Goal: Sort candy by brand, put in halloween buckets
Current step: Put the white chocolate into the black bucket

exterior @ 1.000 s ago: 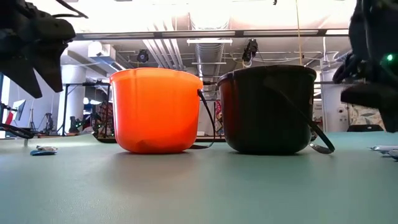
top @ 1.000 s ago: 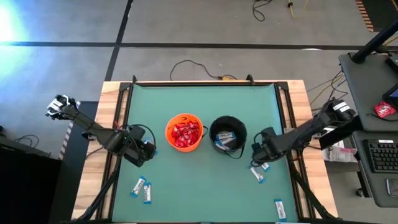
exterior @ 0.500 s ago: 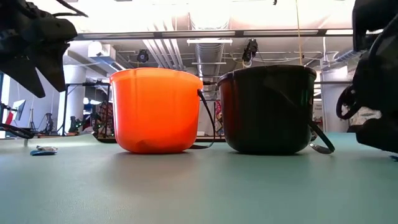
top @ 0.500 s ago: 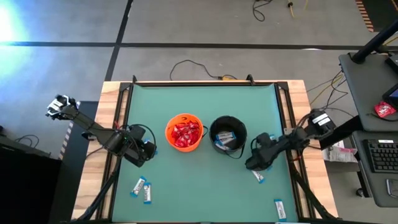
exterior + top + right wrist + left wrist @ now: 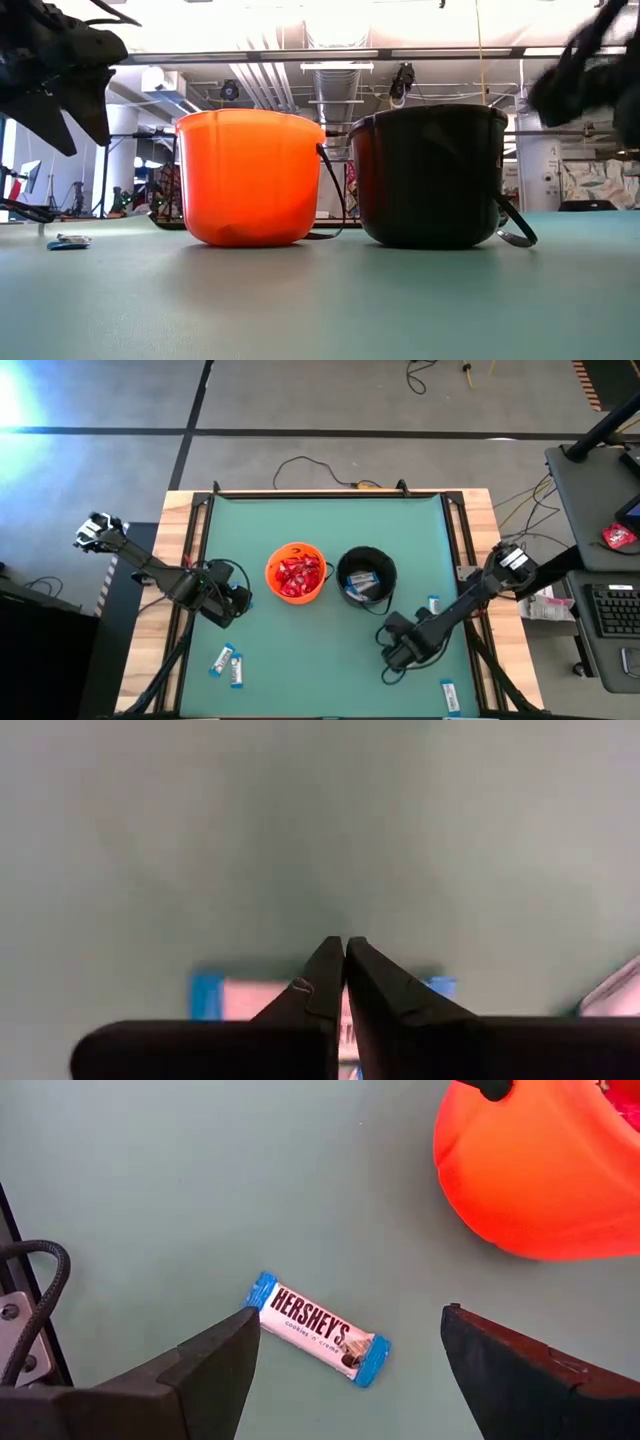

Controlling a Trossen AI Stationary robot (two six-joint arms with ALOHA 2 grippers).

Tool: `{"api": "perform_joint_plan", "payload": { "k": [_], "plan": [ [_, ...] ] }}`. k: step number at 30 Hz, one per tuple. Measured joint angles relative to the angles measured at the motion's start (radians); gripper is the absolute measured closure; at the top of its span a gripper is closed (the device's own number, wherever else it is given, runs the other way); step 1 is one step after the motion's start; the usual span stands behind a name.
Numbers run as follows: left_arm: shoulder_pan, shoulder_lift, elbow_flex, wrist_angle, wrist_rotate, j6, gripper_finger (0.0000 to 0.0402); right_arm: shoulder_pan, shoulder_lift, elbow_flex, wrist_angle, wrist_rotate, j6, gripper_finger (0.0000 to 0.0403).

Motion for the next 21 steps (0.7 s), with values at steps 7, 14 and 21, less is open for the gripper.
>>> {"api": "perform_joint_plan", "payload": {
  "k": [7, 14, 21],
  "plan": [
    [0.000, 0.000, 0.000, 0.005, -0.012, -0.025, 0.0106, 0.055, -0.047, 0.117, -0.033, 0.207, -0.418, 0.0370],
    [0.001, 0.000, 0.000, 0.021, -0.050, -0.043, 0.0106, 0.138, -0.045, 0.044, -0.018, 0.196, -0.767, 0.0275],
    [0.001, 0.000, 0.000, 0.030, -0.065, -0.042, 0.0106, 0.140, -0.046, -0.050, 0.065, 0.055, -0.873, 0.0235]
  ]
}}
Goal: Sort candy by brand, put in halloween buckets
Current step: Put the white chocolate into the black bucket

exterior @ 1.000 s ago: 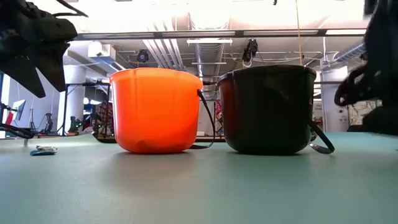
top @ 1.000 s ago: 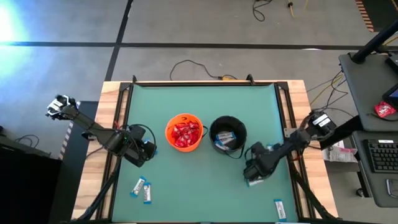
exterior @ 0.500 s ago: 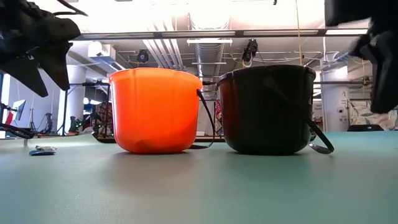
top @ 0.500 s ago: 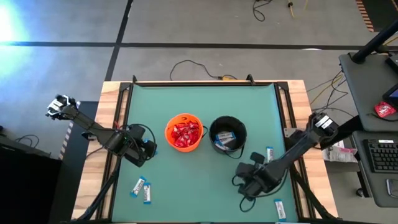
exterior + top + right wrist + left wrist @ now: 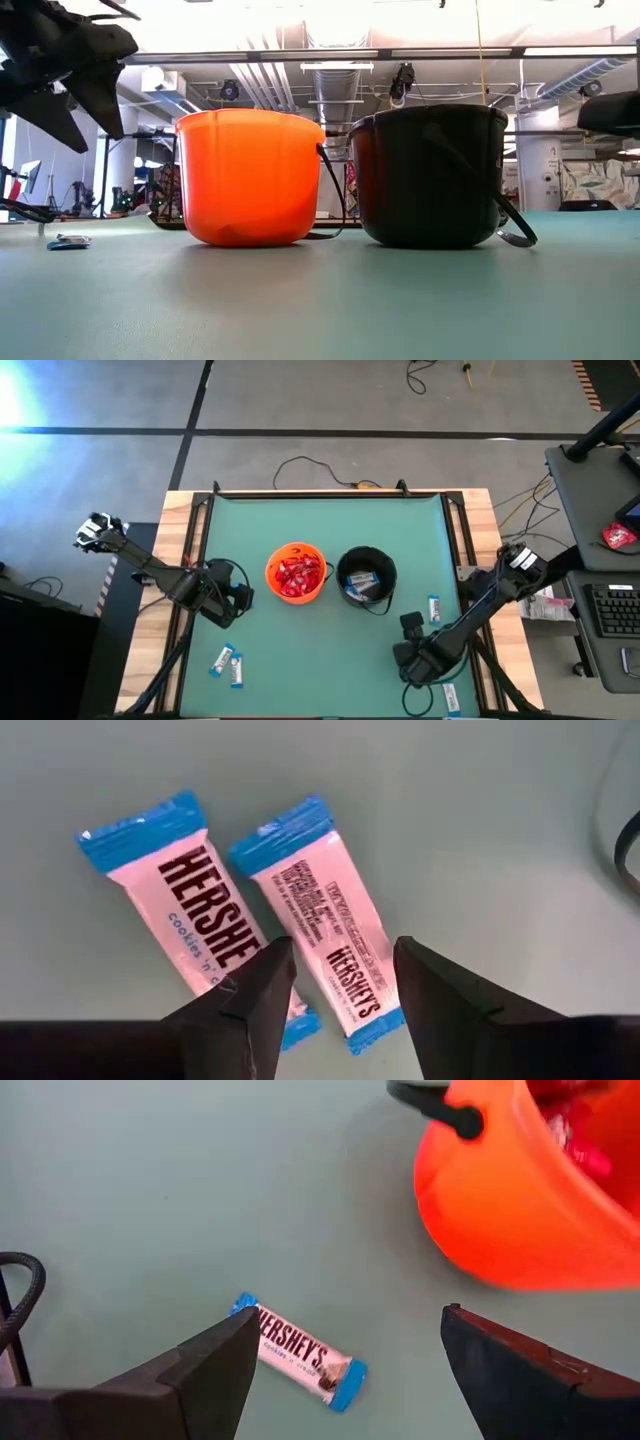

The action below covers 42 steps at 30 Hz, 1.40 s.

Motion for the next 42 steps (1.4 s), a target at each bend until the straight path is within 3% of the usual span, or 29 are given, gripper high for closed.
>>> {"api": "perform_joint_plan", "payload": {
  "k": [11, 21, 25, 35, 38, 42],
  "plan": [
    [0.000, 0.000, 0.000, -0.003, -0.045, -0.050, 0.0106, -0.059, 0.002, -0.031, 0.163, -0.063, -0.106, 0.0242],
    [0.000, 0.000, 0.000, -0.008, -0.047, -0.039, 0.0106, -0.147, 0.002, -0.026, 0.476, -0.034, -0.098, 0.0252],
    [0.000, 0.000, 0.000, -0.008, -0.045, -0.033, 0.0106, -0.153, -0.009, -0.025, 0.480, -0.023, -0.092, 0.0252],
    [0.000, 0.000, 0.000, 0.144, 0.009, 0.279, 0.0106, -0.156, -0.014, -0.025, 0.472, -0.026, -0.032, 0.0216],
    [0.000, 0.000, 0.013, 0.202, 0.084, 0.395, 0.0106, -0.155, -0.031, -0.024, 0.471, -0.027, -0.021, 0.0214],
    [-0.002, 0.004, 0.072, 0.261, 0.199, 0.506, 0.0106, -0.137, -0.063, -0.026, 0.475, -0.018, -0.142, 0.0209]
  ]
}}
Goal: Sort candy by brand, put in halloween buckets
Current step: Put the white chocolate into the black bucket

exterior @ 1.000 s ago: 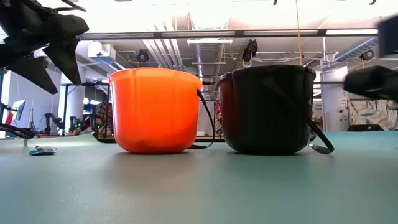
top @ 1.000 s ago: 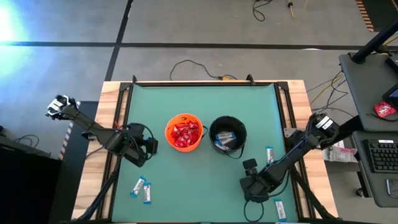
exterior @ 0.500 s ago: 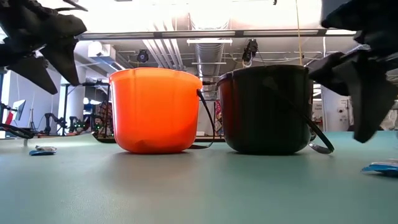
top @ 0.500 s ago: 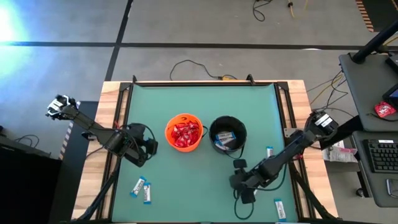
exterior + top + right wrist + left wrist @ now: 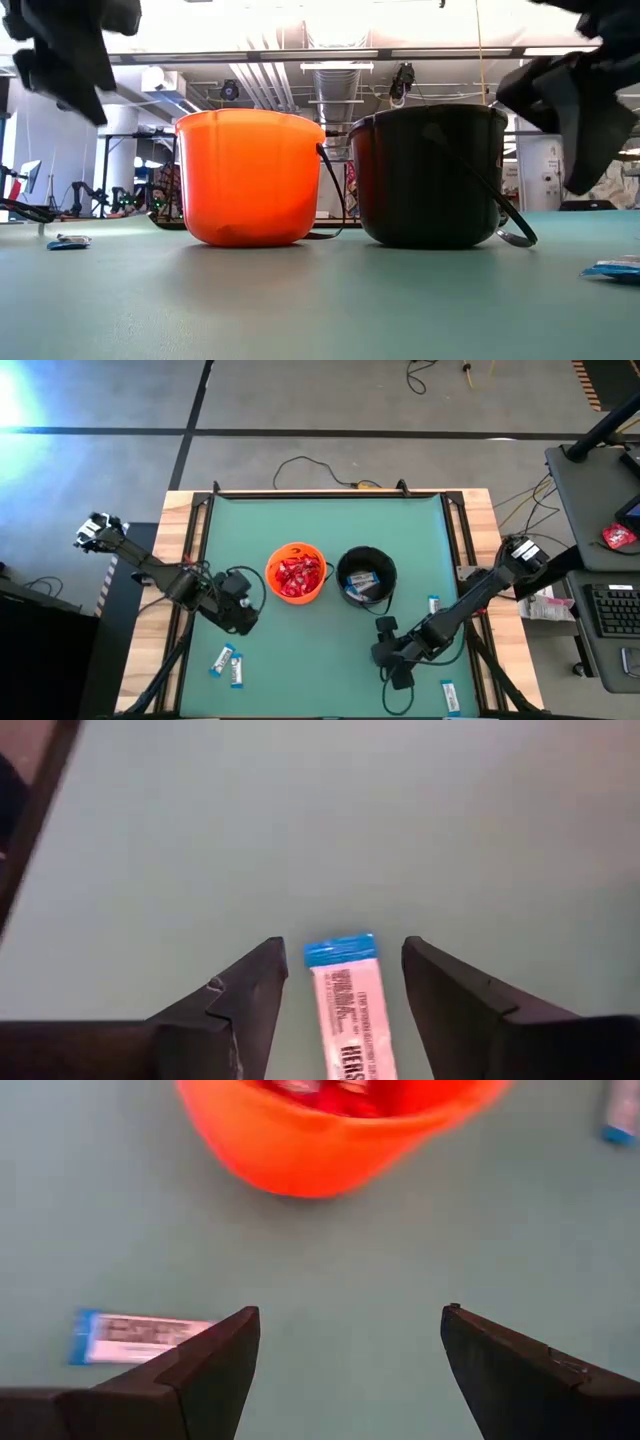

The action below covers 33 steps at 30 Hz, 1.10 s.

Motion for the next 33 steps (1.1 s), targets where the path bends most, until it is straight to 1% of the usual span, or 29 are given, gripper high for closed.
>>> {"api": "perform_joint_plan", "payload": {
  "k": [4, 6, 9, 11, 16, 22, 25, 26, 28, 30, 33],
  "plan": [
    [-0.017, 0.014, 0.072, -0.005, 0.043, 0.042, 0.0106, -0.001, -0.030, -0.001, 0.008, 0.009, 0.011, 0.0186],
    [-0.036, 0.029, 0.108, 0.003, 0.052, 0.018, 0.0106, 0.007, -0.045, -0.002, 0.005, 0.057, 0.042, 0.0169],
    [-0.071, 0.067, 0.165, 0.052, 0.053, 0.010, 0.0106, 0.038, -0.077, -0.014, 0.013, 0.162, 0.104, 0.0146],
    [-0.093, 0.105, 0.202, 0.070, 0.053, 0.009, 0.0106, 0.061, -0.100, -0.031, 0.019, 0.201, 0.105, 0.0132],
    [-0.109, 0.233, 0.326, 0.075, 0.061, -0.004, 0.0106, 0.103, -0.153, -0.103, 0.033, 0.201, 0.100, 0.0113],
    [-0.095, 0.406, 0.570, 0.059, 0.061, 0.006, 0.0106, 0.130, -0.225, -0.233, 0.222, 0.194, 0.077, 0.0113],
    [-0.084, 0.476, 0.669, 0.084, 0.069, 0.059, 0.0107, 0.143, -0.255, -0.292, 0.241, 0.195, 0.039, 0.0116],
    [-0.080, 0.493, 0.691, 0.098, 0.064, 0.077, 0.0109, 0.144, -0.261, -0.313, 0.245, 0.193, 0.039, 0.0116],
    [-0.076, 0.524, 0.721, 0.146, 0.019, 0.094, 0.0115, 0.144, -0.279, -0.364, 0.254, 0.193, 0.046, 0.0115],
    [-0.075, 0.557, 0.737, 0.185, -0.015, 0.095, 0.0122, 0.143, -0.299, -0.413, 0.310, 0.194, 0.041, 0.0113],
    [-0.075, 0.612, 0.758, 0.197, -0.026, 0.068, 0.0129, 0.154, -0.326, -0.470, 0.404, 0.194, 0.000, 0.0111]
  ]
}}
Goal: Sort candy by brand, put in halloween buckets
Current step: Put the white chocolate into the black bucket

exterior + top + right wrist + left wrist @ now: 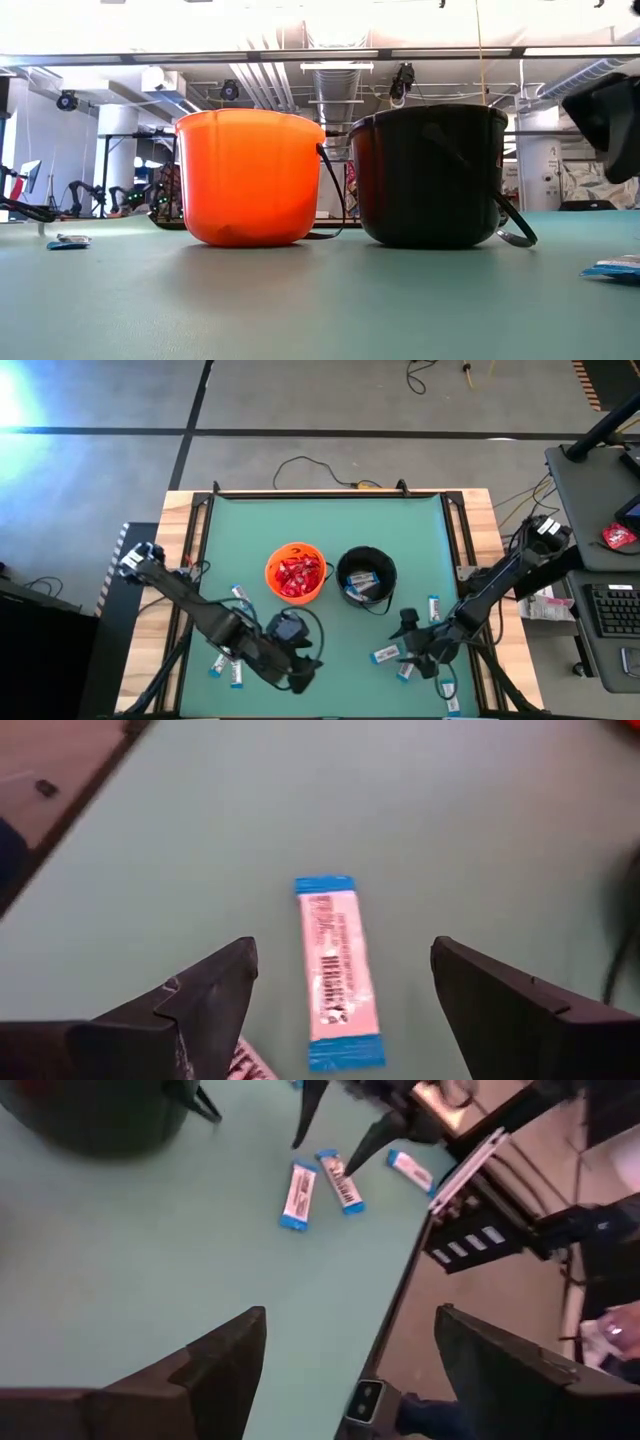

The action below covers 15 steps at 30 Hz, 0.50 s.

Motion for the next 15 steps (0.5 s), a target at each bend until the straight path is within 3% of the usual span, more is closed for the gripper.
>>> {"api": "perform_joint_plan", "payload": {
  "k": [8, 15],
  "plan": [
    [-0.007, 0.138, 0.108, 0.001, 0.001, 0.040, 0.0130, 0.002, 0.048, -0.065, 0.149, -0.019, -0.075, 0.0110],
    [-0.007, 0.169, 0.130, -0.009, 0.030, 0.067, 0.0141, -0.010, 0.209, -0.082, 0.332, -0.019, -0.087, 0.0110]
  ]
}}
